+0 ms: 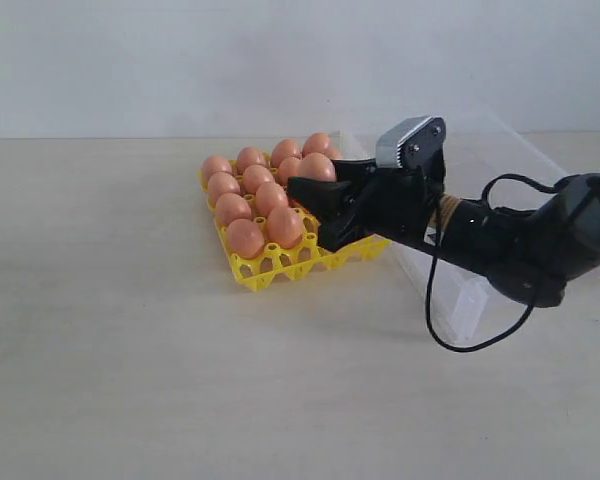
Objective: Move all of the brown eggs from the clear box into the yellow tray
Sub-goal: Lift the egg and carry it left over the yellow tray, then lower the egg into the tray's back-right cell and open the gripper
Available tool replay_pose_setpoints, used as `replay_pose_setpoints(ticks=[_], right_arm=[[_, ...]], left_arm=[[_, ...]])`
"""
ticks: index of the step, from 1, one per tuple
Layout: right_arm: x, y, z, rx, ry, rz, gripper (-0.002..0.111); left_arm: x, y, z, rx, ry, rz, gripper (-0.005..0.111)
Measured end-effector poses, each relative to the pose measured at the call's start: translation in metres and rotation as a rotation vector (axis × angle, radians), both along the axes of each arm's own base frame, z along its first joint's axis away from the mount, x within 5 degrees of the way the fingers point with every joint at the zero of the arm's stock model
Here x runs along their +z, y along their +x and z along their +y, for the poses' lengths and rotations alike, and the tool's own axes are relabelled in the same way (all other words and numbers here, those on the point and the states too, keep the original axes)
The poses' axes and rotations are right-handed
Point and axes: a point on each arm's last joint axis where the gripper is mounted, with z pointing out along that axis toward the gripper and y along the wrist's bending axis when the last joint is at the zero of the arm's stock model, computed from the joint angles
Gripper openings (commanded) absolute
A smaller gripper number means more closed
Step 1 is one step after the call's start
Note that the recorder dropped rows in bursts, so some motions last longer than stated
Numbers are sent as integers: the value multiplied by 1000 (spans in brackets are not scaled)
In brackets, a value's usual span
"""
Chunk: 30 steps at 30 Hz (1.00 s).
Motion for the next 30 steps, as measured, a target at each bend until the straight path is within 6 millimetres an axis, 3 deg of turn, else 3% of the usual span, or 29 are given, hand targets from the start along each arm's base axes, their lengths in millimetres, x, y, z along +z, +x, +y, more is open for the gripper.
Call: replay_pose_setpoints(ticks=[3, 10, 30], right_arm=[[-3, 6, 11, 6, 13, -2, 0], [-31, 23, 12, -56, -5, 91, 0], [-39, 27, 11, -82, -141, 152, 0]], left_arm=[[0, 0, 0, 0, 0, 0, 4], [0, 0, 0, 0, 0, 0, 4], [0, 0, 0, 0, 0, 0, 4]])
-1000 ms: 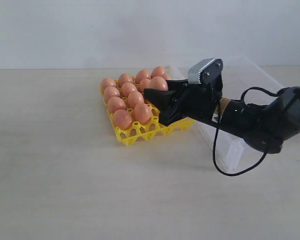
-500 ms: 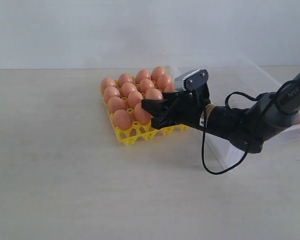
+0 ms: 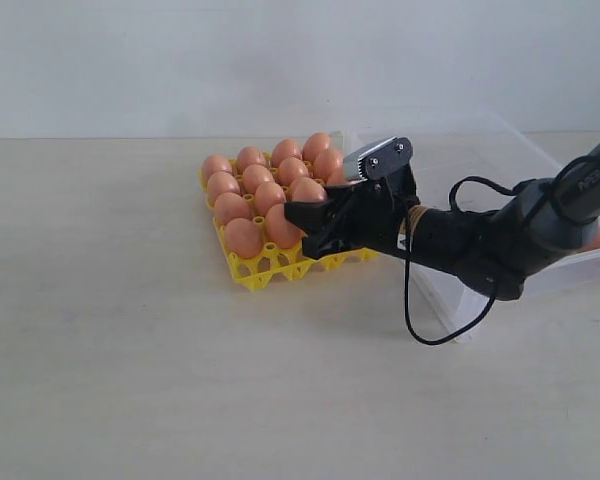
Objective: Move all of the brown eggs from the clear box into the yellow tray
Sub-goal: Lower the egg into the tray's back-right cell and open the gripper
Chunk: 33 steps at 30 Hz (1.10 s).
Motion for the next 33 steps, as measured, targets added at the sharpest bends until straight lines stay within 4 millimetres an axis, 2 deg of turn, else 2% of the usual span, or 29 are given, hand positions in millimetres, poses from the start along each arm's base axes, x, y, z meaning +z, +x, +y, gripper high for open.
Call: replay_pose_setpoints(ticks=[8, 17, 27, 30, 33], right_arm=[[0, 1, 0, -20, -3, 36, 0], [-3, 3, -4, -64, -102, 89, 0], [-1, 1, -3, -25, -76, 91, 0], [-1, 1, -3, -31, -63, 107, 7], [-1, 1, -3, -38, -49, 126, 29]], left_arm=[[0, 0, 0, 0, 0, 0, 4], [0, 0, 0, 0, 0, 0, 4], [0, 0, 0, 0, 0, 0, 4], [0, 0, 0, 0, 0, 0, 4], [0, 0, 0, 0, 0, 0, 4]])
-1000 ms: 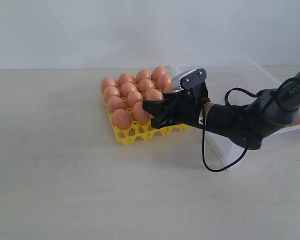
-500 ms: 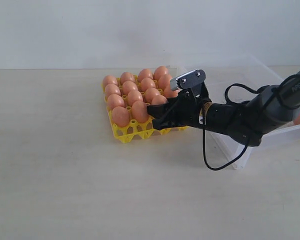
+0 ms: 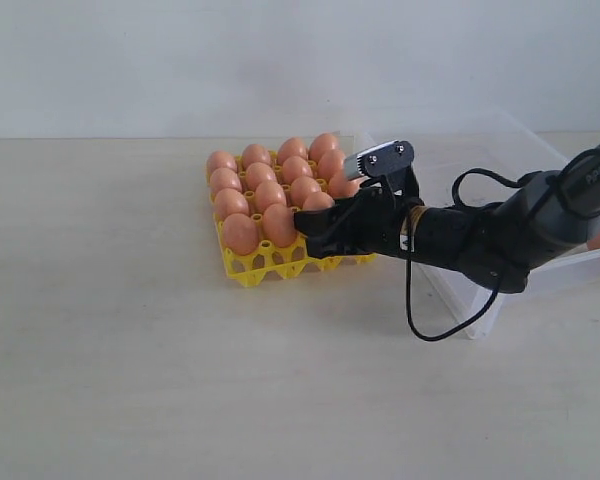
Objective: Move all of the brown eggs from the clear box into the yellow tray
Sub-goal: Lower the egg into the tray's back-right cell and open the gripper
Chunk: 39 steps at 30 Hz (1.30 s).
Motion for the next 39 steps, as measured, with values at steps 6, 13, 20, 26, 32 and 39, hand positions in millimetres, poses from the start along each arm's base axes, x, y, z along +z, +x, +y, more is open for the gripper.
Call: replay_pose_setpoints(ticks=[6, 13, 20, 26, 32, 39], right_arm=[[-1, -1, 0, -2, -1, 18, 62], [-1, -1, 0, 11, -7, 2, 62], [3, -1, -1, 16, -54, -25, 62], [34, 1, -7, -19, -152, -61, 62], [71, 0, -16, -90, -224, -69, 43], [69, -7, -18, -135, -177, 149, 1]], left_arm=[[0, 0, 0, 0, 0, 0, 4], [0, 0, 0, 0, 0, 0, 4], [0, 0, 0, 0, 0, 0, 4], [0, 0, 0, 0, 0, 0, 4], [0, 0, 0, 0, 0, 0, 4], [0, 0, 0, 0, 0, 0, 4]])
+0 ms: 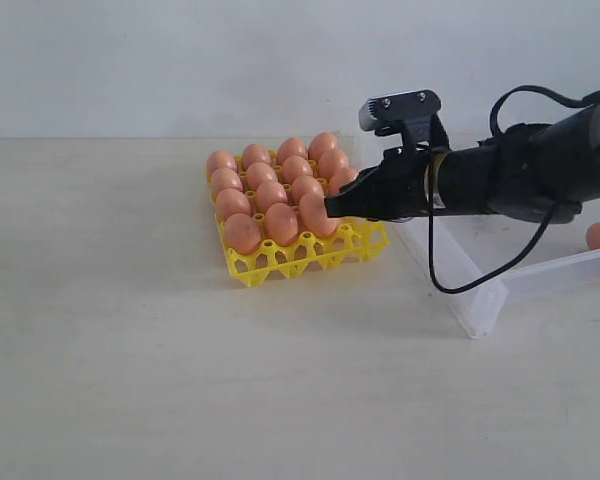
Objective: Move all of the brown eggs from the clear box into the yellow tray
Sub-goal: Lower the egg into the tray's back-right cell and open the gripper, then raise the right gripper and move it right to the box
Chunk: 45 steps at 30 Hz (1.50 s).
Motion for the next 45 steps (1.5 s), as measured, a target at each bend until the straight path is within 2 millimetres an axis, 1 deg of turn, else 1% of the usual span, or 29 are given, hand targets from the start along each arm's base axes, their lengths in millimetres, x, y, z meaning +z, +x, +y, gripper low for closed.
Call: replay_pose_setpoints(ticks=[3, 7, 10, 12, 15, 17, 23, 25, 27, 30, 32, 33, 34, 35, 36, 37, 39, 40, 42, 43, 44, 45], right_arm=[[3, -6, 9, 88, 90, 18, 1], [1, -5, 6, 56, 67, 38, 1], [3, -8, 13, 93, 96, 36, 1], [-4, -12, 20, 99, 48, 42, 1], [-23, -5, 25, 92, 16, 71, 1], [-30, -4, 25, 95, -3, 76, 1], [-28, -4, 26, 122, -8, 71, 1], [-19, -7, 27, 158, -8, 51, 1], [-1, -9, 26, 176, -27, 12, 1], [36, -10, 12, 65, -125, -53, 1], [60, -8, -8, -110, -222, -105, 1], [77, -10, -27, -274, -304, -143, 1], [82, -11, -38, -364, -341, -128, 1], [85, -14, -55, -454, -471, -70, 1], [86, -15, -63, -478, -538, 2, 1], [79, -23, -76, -465, -629, 203, 1], [76, -27, -87, -424, -616, 406, 1], [76, -24, -92, -430, -605, 455, 1], [82, -15, -119, -492, -612, 605, 1], [82, -13, -127, -511, -622, 648, 1], [78, -11, -143, -545, -638, 718, 3], [75, -10, -149, -557, -646, 749, 12]], left_arm=[[0, 0, 0, 0, 0, 0, 4], [0, 0, 0, 0, 0, 0, 4], [0, 0, 0, 0, 0, 0, 4], [0, 0, 0, 0, 0, 0, 4], [0, 0, 0, 0, 0, 0, 4], [0, 0, 0, 0, 0, 0, 4], [0, 0, 0, 0, 0, 0, 4], [0, 0, 0, 0, 0, 0, 4], [0, 0, 0, 0, 0, 0, 4], [0, 0, 0, 0, 0, 0, 4], [0, 0, 0, 0, 0, 0, 4], [0, 0, 0, 0, 0, 0, 4], [0, 0, 0, 0, 0, 0, 4], [0, 0, 0, 0, 0, 0, 4], [0, 0, 0, 0, 0, 0, 4], [0, 0, 0, 0, 0, 0, 4], [0, 0, 0, -3, 0, 0, 4], [0, 0, 0, -5, 0, 0, 4], [0, 0, -2, -38, 0, 0, 4], [0, 0, -2, -41, 0, 0, 4], [0, 0, -2, -41, 0, 0, 4], [0, 0, -2, -41, 0, 0, 4]])
